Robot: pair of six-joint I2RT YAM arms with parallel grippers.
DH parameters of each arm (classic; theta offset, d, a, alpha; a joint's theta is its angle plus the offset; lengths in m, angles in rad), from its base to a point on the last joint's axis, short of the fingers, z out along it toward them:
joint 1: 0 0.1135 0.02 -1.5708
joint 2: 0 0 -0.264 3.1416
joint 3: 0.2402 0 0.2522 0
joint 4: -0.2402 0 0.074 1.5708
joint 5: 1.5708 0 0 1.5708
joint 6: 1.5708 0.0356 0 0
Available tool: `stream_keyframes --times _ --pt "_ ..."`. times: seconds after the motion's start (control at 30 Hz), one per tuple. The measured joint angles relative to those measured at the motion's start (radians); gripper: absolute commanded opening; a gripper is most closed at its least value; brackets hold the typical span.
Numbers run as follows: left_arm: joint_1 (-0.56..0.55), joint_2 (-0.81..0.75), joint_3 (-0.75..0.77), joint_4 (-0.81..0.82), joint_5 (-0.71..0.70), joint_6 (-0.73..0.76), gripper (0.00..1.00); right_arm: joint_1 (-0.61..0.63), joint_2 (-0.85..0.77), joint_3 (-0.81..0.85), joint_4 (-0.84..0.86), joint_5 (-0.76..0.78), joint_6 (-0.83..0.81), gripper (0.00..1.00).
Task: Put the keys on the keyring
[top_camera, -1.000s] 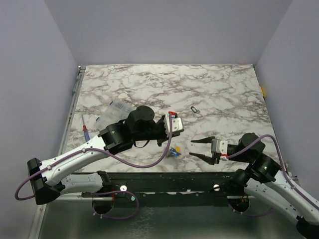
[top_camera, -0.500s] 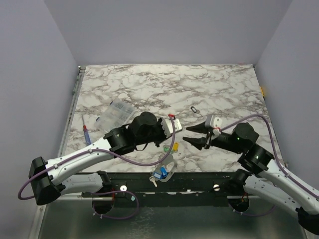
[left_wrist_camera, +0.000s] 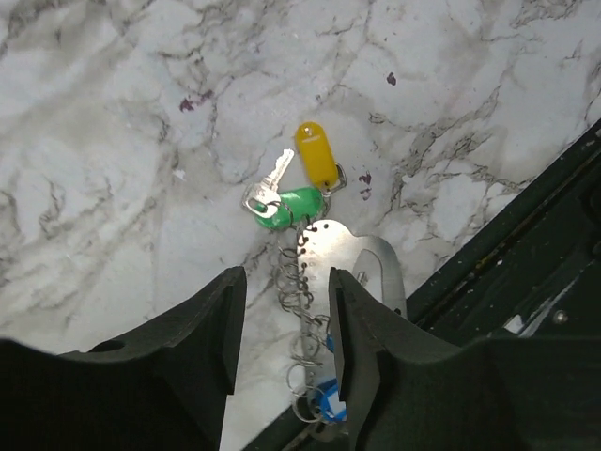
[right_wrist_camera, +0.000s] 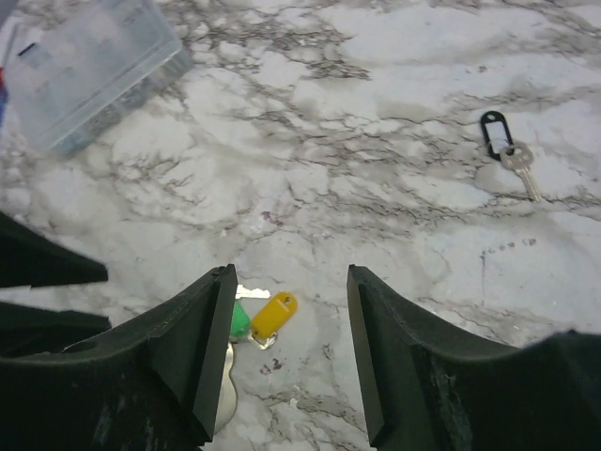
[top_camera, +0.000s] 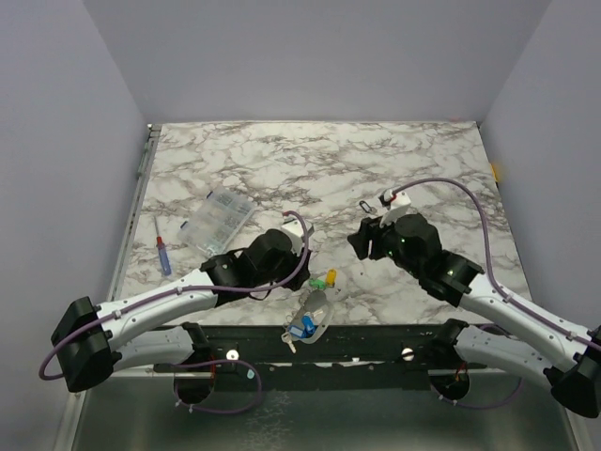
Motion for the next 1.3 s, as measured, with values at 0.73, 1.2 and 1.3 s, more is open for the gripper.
stream_keyframes --times 0.73,1.2,1.3 --pt "-0.203 0.222 0.048 -0.193 -0.313 -0.505 0.55 0.0 0.129 0.069 -0.098 0.191 0.112 0.72" --pt "-0.203 0.222 -0.084 0.047 -0.191 -0.33 0.56 0.0 0.145 0.064 -0.1 0.08 0.097 0.7" --pt "-0.203 0.222 -0.092 0.079 -0.192 -0.316 0.52 0.0 0.159 0.064 -0.1 0.063 0.097 0.7"
